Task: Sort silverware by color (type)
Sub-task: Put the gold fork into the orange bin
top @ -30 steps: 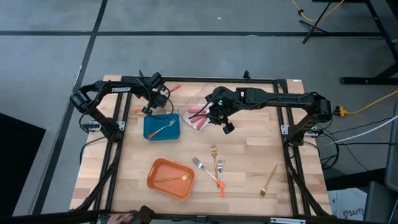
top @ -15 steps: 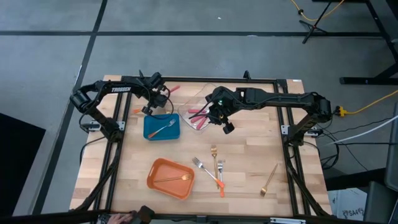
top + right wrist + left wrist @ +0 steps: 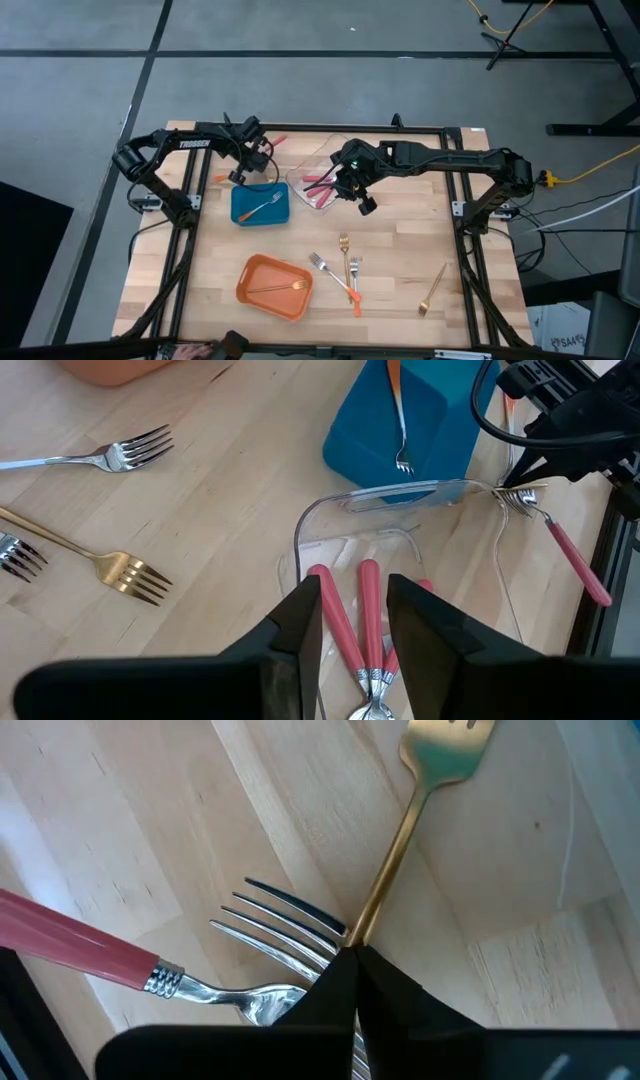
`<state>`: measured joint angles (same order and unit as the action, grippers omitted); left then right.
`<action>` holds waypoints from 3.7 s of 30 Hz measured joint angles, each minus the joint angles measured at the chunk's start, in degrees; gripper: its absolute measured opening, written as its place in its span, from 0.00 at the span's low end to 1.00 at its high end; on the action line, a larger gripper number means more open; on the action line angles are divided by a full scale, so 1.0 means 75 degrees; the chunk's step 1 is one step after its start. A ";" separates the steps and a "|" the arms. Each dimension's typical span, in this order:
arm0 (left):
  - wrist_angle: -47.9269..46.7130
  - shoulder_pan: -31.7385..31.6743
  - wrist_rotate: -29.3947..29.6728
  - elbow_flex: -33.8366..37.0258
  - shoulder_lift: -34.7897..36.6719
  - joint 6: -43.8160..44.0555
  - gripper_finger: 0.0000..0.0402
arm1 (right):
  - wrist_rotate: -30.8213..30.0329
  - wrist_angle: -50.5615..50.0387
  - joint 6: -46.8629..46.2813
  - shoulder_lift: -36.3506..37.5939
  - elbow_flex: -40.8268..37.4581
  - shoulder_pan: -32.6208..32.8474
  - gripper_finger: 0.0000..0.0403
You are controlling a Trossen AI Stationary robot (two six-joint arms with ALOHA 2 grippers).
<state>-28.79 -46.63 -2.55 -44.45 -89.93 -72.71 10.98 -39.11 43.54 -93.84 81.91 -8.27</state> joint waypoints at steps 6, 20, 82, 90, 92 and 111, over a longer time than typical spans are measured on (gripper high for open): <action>0.0016 0.0003 0.0000 -0.0003 -0.0003 0.0133 0.00 | 0.0003 0.0002 0.0001 0.0000 0.0000 0.0002 0.26; -0.0053 -0.0046 -0.0511 -0.0495 -0.0032 0.1282 0.00 | 0.0002 0.0002 -0.0001 0.0000 0.0000 0.0000 0.26; -0.0091 0.0154 -0.0848 -0.0368 -0.0750 -0.0718 0.19 | 0.0003 0.0002 0.0001 0.0000 0.0000 0.0002 0.26; -0.0106 0.0155 -0.0819 -0.0361 -0.0781 -0.0725 0.19 | 0.0003 0.0002 0.0001 0.0000 0.0000 -0.0001 0.26; -0.0107 0.0156 -0.0819 -0.0361 -0.0787 -0.0648 0.19 | 0.0003 0.0002 0.0001 0.0000 0.0000 -0.0001 0.26; -0.0132 0.0160 -0.0804 -0.0347 -0.0804 -0.0545 0.03 | 0.0002 0.0002 0.0001 0.0000 0.0000 -0.0001 0.26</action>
<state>-29.78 -45.43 -8.58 -47.05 -95.96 -76.79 11.00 -39.09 43.55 -93.84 81.91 -8.27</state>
